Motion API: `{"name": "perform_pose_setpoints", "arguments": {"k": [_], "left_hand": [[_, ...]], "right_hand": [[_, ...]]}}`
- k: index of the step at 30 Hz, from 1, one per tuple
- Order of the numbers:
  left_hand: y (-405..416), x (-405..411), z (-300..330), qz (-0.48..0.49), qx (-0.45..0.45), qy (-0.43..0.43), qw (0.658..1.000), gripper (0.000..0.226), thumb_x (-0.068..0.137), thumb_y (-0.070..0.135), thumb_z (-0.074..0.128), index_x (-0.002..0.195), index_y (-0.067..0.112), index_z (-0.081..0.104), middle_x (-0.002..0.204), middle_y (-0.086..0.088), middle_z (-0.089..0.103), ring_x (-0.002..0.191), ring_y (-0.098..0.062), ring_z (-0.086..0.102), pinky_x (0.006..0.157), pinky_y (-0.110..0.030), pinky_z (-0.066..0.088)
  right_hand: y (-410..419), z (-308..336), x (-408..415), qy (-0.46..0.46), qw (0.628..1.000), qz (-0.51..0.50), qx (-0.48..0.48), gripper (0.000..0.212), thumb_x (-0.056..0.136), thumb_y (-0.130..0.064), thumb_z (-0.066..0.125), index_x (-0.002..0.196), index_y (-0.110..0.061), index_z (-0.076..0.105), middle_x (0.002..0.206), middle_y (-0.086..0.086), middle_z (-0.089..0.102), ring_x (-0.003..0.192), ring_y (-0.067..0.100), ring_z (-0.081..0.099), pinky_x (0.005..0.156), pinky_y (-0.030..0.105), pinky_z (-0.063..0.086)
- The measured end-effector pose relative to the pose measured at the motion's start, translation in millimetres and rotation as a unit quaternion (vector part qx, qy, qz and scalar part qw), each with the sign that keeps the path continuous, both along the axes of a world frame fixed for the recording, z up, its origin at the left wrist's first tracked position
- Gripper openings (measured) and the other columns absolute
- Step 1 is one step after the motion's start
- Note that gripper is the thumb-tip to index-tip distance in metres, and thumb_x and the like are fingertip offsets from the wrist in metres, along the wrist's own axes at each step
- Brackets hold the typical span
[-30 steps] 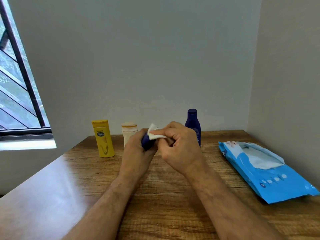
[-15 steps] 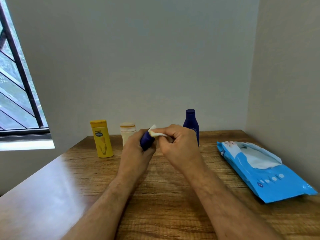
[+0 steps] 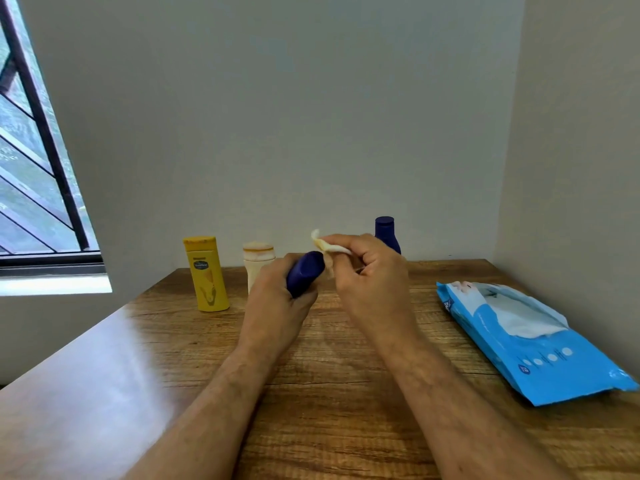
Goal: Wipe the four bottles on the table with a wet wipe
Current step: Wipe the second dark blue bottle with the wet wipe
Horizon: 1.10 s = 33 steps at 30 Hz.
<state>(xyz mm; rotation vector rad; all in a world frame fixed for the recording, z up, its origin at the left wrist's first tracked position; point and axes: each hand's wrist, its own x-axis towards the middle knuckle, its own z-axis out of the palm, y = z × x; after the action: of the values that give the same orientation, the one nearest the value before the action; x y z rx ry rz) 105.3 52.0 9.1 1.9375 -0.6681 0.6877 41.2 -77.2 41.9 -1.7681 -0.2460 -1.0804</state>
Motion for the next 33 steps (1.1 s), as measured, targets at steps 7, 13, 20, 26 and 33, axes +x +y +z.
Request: {"name": "perform_pose_setpoints", "arguments": {"k": [7,13,20,26,33], "left_hand": [[6,-6,5,-0.003,-0.033,-0.015,0.999,0.025,0.088,0.011,0.071,0.101,0.032,0.065,0.088,0.019,0.066,0.088,0.006,0.064,0.071,-0.009,0.047],[0,-9,6,-0.012,-0.066,0.019,0.998,0.034,0.089,0.013,0.072,0.101,0.041,0.058,0.087,0.013,0.065,0.078,0.002,0.060,0.067,-0.008,0.044],[2,-9,7,-0.025,-0.084,0.018,0.996,0.037,0.088,0.011,0.073,0.099,0.044,0.059,0.091,0.010,0.070,0.084,-0.006,0.066,0.072,-0.017,0.050],[1,-11,7,-0.023,-0.039,-0.003,0.999,0.034,0.086,0.010,0.074,0.093,0.041,0.059,0.085,0.011,0.066,0.080,0.000,0.061,0.065,-0.009,0.044],[-3,-13,8,-0.099,-0.102,0.059,0.988,0.019,0.091,0.016,0.072,0.105,0.029,0.066,0.081,-0.003,0.067,0.072,-0.013,0.060,0.071,-0.020,0.048]], "right_hand": [[4,-5,-2,-0.015,0.984,0.015,-0.178,0.028,0.085,-0.009,0.064,0.102,-0.024,0.080,0.104,-0.009,0.075,0.102,0.003,0.064,0.089,0.019,0.054],[-4,-4,1,0.033,0.993,-0.008,-0.110,0.031,0.090,-0.007,0.064,0.110,-0.026,0.077,0.106,-0.009,0.075,0.082,-0.002,0.065,0.074,0.016,0.056],[-1,-5,0,-0.025,0.985,-0.007,-0.170,0.025,0.086,-0.008,0.065,0.104,-0.020,0.078,0.103,-0.007,0.071,0.101,0.007,0.061,0.089,0.022,0.053],[2,-6,2,-0.022,0.976,-0.072,-0.204,0.028,0.090,-0.011,0.063,0.112,-0.022,0.075,0.106,-0.012,0.072,0.108,0.004,0.050,0.095,0.012,0.042],[-4,-2,5,0.050,0.997,-0.051,-0.031,0.022,0.096,-0.016,0.063,0.112,-0.026,0.075,0.093,-0.028,0.060,0.097,0.000,0.061,0.084,0.016,0.052]]}}
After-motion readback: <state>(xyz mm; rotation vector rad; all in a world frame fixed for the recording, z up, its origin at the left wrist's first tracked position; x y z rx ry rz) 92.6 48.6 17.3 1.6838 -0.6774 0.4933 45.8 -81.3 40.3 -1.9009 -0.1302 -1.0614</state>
